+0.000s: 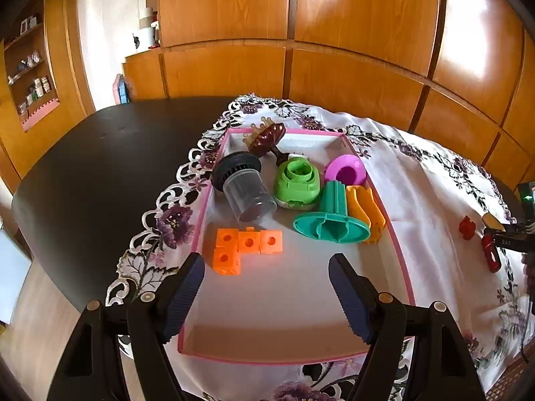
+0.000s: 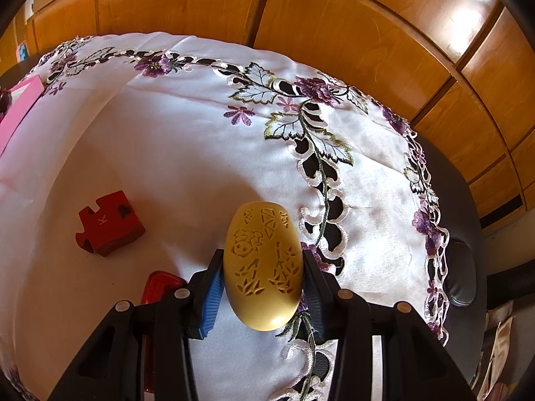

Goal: Organize rigid objects
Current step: 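Lower the orange block chain into the tray and open the left gripper, then carry the yellow oval into the tray with the right gripper and release it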

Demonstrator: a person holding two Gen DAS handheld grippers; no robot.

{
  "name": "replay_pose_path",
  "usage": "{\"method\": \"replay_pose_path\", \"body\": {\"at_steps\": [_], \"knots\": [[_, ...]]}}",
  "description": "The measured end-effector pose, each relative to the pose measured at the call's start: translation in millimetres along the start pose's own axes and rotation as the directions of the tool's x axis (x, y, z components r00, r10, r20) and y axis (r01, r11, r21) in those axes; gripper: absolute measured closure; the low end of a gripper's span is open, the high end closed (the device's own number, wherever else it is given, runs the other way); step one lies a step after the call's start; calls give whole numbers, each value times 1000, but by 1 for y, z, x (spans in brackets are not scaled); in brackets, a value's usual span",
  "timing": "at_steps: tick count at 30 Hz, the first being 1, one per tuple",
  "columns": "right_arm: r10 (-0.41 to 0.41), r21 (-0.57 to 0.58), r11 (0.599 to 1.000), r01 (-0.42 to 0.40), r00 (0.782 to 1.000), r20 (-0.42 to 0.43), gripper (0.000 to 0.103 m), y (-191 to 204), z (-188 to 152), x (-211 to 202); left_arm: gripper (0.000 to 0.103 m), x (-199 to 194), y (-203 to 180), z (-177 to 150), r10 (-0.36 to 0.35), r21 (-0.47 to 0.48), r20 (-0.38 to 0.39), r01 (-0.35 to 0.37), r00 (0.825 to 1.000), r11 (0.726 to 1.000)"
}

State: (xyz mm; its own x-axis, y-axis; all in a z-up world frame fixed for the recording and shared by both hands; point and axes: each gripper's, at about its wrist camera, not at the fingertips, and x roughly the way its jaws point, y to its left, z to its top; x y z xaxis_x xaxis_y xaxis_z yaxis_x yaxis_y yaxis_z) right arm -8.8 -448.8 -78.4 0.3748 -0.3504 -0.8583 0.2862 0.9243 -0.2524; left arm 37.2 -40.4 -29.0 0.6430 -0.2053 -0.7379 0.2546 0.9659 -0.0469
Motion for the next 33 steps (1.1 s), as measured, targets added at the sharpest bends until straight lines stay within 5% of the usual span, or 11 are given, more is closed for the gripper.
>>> {"method": "replay_pose_path", "body": {"at_steps": [13,19,26,29,33], "knots": [[-7,36,999,8,1000,-18,59,-6,3,-2,26,-7,14,-4,-7,-42,10,8,1000,999],[93,134,985,-109,988,122,59,-10,16,-58,26,-7,25,-8,-3,-62,14,4,1000,998],[309,-103,951,-292,924,224,60,90,25,-123,26,-9,45,-9,23,-108,27,-20,999,994],[449,-254,883,-394,867,217,60,153,21,-148,26,-10,59,-9,47,-140,29,-43,998,989],[563,-403,777,-483,820,102,60,227,11,-159,26,-11,78,-11,75,-182,27,-69,997,981]]}}
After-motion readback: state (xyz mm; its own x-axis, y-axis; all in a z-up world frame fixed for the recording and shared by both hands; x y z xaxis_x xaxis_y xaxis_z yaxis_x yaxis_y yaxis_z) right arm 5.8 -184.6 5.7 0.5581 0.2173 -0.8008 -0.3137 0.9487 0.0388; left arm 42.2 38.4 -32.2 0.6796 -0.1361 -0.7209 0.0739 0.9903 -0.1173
